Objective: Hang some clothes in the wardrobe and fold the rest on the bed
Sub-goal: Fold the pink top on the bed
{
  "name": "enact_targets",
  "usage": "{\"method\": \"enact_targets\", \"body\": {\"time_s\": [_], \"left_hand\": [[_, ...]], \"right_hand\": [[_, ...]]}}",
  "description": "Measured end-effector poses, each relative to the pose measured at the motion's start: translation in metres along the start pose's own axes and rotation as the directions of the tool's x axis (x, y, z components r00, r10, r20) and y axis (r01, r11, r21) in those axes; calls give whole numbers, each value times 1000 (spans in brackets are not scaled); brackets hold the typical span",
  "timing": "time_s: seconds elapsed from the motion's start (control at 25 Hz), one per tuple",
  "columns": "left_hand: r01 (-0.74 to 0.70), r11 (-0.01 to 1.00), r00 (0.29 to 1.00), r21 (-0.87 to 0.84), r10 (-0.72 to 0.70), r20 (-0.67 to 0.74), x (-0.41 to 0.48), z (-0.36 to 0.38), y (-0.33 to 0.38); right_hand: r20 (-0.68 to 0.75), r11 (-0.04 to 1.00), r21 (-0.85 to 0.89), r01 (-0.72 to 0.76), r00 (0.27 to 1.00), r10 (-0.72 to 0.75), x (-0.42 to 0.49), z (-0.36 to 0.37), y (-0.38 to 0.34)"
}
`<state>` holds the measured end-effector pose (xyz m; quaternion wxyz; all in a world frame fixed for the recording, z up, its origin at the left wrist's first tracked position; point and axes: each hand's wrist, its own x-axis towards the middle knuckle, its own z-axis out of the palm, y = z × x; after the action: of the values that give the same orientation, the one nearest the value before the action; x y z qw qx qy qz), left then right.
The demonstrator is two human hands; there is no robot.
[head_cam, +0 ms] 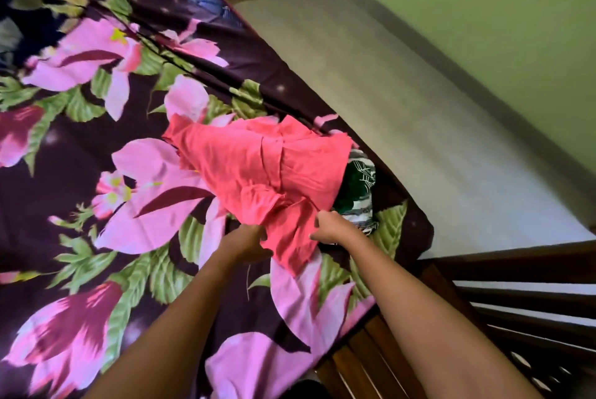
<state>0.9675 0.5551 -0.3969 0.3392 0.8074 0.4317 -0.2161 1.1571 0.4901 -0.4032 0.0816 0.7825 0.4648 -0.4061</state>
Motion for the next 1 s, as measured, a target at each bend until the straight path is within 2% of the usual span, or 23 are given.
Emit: {"method": "enact_targets", "body": {"time_s": [0.12,0.2,0.32,0.4,0.48,0.52,0.6,0.68,0.8,0.88,1.0], "left_hand": [[15,1000,1000,3,-15,3,17,5,1],[29,1000,1000,-5,-29,-5,30,8,0],[50,999,999,-2,-50,-21,46,10,-4],[47,999,998,-10,-48,-31,55,12,-7],[27,999,998,-32,-29,-51,58,9,-6],[9,999,998,-46,-12,-67,59,7,-7],[-13,997,995,-80,5,-101,57,4,-8],[-28,992,988,-121,9,-155,50,-1,-8],[-80,981,963,-179,30,-267,33,-16,-2],[-85,963,937,-255,-10,-349,14,-32,1],[-110,915,834,-388,-128,-536,-21,-58,-6]], "right_hand": [[-46,983,153,-100,993,108,19,14,15],[-85,924,340,-176,972,217,34,19,21],[-103,686,688,-235,905,413,59,26,25],[-95,528,823,-210,865,493,73,29,23],[-107,447,878,-171,840,531,80,31,22],[-129,448,881,-153,833,539,79,29,21],[-190,493,863,-109,834,518,77,24,15],[-231,483,875,-19,862,451,70,16,1],[-238,353,926,134,932,272,49,-4,-37],[-237,265,943,200,964,118,27,-23,-71],[-301,228,922,313,950,-87,-11,-47,-126]]}}
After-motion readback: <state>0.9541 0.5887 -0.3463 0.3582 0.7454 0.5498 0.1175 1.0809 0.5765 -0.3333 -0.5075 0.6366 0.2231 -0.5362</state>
